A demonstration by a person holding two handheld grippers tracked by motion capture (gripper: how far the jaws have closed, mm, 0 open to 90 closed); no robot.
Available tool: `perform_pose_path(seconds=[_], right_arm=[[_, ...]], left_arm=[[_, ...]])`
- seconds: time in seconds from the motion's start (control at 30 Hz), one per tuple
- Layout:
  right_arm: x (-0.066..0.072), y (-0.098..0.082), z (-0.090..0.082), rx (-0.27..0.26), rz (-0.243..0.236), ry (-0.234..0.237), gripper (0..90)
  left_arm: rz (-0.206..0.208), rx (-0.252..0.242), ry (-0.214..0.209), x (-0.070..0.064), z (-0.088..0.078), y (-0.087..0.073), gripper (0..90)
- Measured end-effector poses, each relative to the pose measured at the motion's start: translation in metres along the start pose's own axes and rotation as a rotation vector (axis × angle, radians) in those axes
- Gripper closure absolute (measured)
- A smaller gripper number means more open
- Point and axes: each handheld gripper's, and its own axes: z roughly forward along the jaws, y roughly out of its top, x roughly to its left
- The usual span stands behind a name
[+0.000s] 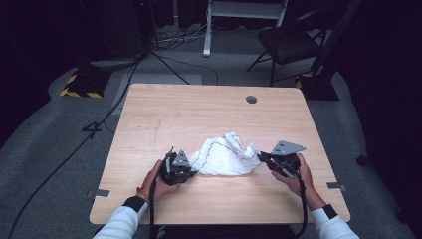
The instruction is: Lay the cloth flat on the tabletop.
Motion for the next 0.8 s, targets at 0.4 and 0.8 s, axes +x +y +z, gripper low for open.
perform_pose_path(seconds=[0.4,0.8], right_arm=[[-0.021,-0.035,-0.009,0.097,0.085,-0.059,80.7],[-0.026,-0.047,-0.018,0.104,0.124,-0.123,65.3]], left_arm=[[0.0,-0.001,0.001,0.0,0.0,0.0,79.1],[0.002,0.013,0.021,0.002,-0.002,-0.001,79.0]])
